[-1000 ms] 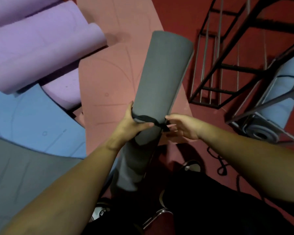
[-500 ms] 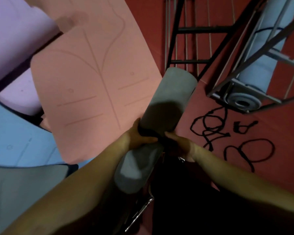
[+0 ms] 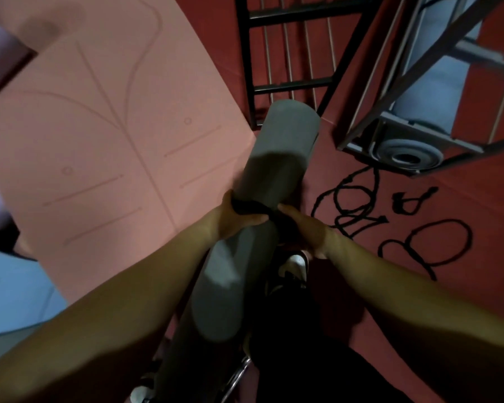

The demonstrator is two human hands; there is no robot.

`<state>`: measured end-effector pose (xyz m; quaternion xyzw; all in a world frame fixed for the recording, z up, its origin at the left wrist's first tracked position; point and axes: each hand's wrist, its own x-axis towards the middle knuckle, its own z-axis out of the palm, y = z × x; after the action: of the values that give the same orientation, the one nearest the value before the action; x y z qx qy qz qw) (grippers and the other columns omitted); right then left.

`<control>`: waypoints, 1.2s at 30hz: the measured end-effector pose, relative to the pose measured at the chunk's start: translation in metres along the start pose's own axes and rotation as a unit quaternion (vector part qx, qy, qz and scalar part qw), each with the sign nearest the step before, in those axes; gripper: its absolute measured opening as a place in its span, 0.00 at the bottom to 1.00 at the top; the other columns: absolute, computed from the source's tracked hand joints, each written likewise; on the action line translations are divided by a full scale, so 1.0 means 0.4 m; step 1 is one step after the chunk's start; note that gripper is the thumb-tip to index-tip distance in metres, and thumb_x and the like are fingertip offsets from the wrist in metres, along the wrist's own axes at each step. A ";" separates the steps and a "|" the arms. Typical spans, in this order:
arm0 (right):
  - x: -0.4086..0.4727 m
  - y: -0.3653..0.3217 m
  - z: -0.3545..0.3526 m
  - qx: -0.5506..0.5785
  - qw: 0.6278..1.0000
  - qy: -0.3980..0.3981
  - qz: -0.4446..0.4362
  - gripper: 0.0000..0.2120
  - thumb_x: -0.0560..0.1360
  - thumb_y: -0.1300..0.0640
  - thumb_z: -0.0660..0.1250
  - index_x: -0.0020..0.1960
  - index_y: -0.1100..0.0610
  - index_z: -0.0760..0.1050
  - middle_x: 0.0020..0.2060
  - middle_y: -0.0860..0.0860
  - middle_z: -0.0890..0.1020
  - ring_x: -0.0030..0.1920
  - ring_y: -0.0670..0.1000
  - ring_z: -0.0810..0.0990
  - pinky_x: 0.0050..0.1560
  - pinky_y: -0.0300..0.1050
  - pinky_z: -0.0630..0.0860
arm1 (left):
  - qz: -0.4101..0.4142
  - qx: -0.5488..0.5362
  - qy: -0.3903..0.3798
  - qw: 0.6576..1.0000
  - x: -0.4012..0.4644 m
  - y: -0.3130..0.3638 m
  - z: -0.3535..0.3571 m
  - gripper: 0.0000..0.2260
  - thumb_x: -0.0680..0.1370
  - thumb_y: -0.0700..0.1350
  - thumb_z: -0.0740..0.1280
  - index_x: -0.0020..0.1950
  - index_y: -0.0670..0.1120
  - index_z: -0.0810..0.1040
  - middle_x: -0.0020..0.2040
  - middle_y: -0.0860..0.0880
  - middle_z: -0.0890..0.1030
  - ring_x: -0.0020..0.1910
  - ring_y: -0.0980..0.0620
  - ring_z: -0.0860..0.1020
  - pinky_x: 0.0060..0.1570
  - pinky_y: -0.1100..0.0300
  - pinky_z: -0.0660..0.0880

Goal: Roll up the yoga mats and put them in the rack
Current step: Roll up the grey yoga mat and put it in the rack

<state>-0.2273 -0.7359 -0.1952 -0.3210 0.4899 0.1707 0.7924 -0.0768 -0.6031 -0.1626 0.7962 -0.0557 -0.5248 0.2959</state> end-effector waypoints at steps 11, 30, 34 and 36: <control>0.030 -0.079 -0.026 -0.100 0.993 0.052 -0.030 0.35 0.65 0.30 0.71 0.64 0.51 0.76 0.57 0.53 0.83 0.55 0.56 0.82 0.57 0.53 0.79 | -0.004 -0.015 0.002 1.000 0.061 0.043 0.012 0.68 0.48 0.70 0.73 0.82 0.49 0.48 0.73 0.44 0.70 0.68 0.43 0.72 0.66 0.50 0.71; 0.048 0.021 -0.007 -0.077 0.988 0.067 -0.112 0.44 0.65 0.35 0.76 0.74 0.52 0.66 0.66 0.52 0.78 0.60 0.53 0.80 0.64 0.53 0.76 | 0.014 -0.072 0.039 0.997 0.048 -0.006 0.016 0.48 0.69 0.57 0.78 0.79 0.46 0.53 0.70 0.46 0.72 0.62 0.47 0.76 0.62 0.51 0.75; 0.029 0.144 0.072 -0.116 0.988 0.047 -0.089 0.39 0.71 0.52 0.76 0.76 0.51 0.58 0.65 0.49 0.75 0.61 0.49 0.76 0.58 0.37 0.74 | 0.011 -0.018 0.020 1.000 0.025 -0.072 0.025 0.30 0.72 0.54 0.77 0.66 0.52 0.64 0.59 0.51 0.77 0.51 0.53 0.78 0.48 0.60 0.77; 0.032 0.148 0.093 -0.125 0.984 0.058 -0.118 0.35 0.75 0.61 0.72 0.76 0.54 0.58 0.65 0.51 0.75 0.60 0.48 0.75 0.47 0.28 0.74 | 0.017 -0.012 0.036 0.999 0.019 -0.070 0.025 0.34 0.69 0.63 0.74 0.69 0.51 0.66 0.61 0.48 0.79 0.54 0.49 0.79 0.56 0.51 0.77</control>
<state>-0.2310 -0.6679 -0.2150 -0.4819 0.4685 0.1172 0.7311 -0.0883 -0.5873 -0.1861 0.8097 -0.0522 -0.4913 0.3166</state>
